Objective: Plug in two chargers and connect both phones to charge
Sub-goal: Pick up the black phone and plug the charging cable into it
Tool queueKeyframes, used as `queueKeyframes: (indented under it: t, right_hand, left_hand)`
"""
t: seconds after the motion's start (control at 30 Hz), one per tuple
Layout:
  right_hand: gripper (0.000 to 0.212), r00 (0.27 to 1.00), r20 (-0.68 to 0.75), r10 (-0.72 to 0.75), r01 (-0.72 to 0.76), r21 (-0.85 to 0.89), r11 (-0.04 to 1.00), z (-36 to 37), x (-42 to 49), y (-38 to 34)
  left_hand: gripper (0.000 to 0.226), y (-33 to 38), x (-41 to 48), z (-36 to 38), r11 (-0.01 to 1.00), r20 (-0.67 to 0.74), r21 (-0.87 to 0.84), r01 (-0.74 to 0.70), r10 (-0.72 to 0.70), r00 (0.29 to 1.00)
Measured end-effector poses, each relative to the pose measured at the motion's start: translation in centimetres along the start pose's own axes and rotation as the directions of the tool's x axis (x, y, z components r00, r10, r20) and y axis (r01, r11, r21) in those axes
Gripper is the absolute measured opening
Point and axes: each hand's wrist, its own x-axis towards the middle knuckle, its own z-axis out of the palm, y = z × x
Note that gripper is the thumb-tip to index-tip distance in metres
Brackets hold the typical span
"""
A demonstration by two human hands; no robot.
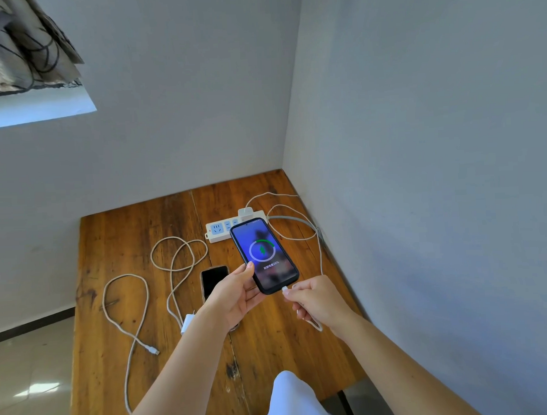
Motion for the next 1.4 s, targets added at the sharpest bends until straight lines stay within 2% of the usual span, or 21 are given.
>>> queueKeyframes:
  t: [0.23, 0.37, 0.53, 0.67, 0.87, 1.0, 1.23, 1.4]
  right_hand:
    - [0.027, 1.0, 0.009, 0.022, -0.023, 0.01, 1.0, 0.1, 0.7, 1.1]
    - [0.016, 0.999, 0.035, 0.042, -0.04, -0.067, 0.997, -0.2, 1.6, 1.9]
    - [0.008, 0.996, 0.008, 0.088, -0.08, -0.36, 0.93, -1.1, 3.5, 4.2]
    - [0.016, 0.999, -0.009, 0.05, -0.048, -0.488, 0.872, -1.5, 5.0, 5.4]
    - [0.02, 0.999, 0.018, 0.031, -0.009, -0.699, 0.715, -1.4, 7.6, 8.0]
    - [0.021, 0.998, 0.0, 0.056, -0.04, -0.704, 0.709, -1.0, 9.2, 9.8]
    - [0.018, 0.991, 0.048, 0.123, -0.069, -0.607, 0.791, -0.5, 10.5, 12.0]
    - [0.017, 0.985, 0.069, 0.161, -0.097, -0.548, 0.831, 0.2, 10.9, 12.6]
  left_hand:
    - [0.041, -0.4, 0.9, -0.2, 1.0, -0.02, 0.006, 0.028, -0.027, 0.999]
    - [0.038, -0.9, 2.2, 0.1, 0.998, -0.08, -0.004, 0.065, -0.065, 0.995]
    - [0.028, -1.8, 4.8, -0.3, 0.993, -0.144, -0.028, 0.117, -0.119, 0.982]
    - [0.013, -3.1, 7.3, -0.7, 0.983, -0.152, 0.074, 0.17, -0.157, 0.976]
    - [0.02, -4.7, 11.4, -0.9, 0.951, -0.176, 0.206, 0.229, -0.194, 0.965]
    - [0.032, -5.5, 13.7, -1.2, 0.93, -0.201, 0.244, 0.277, -0.231, 0.952]
    - [0.05, -6.8, 15.5, -1.8, 0.929, -0.249, 0.187, 0.319, -0.269, 0.93]
    - [0.043, -7.8, 15.7, -1.4, 0.94, -0.418, 0.202, 0.276, -0.172, 0.892]
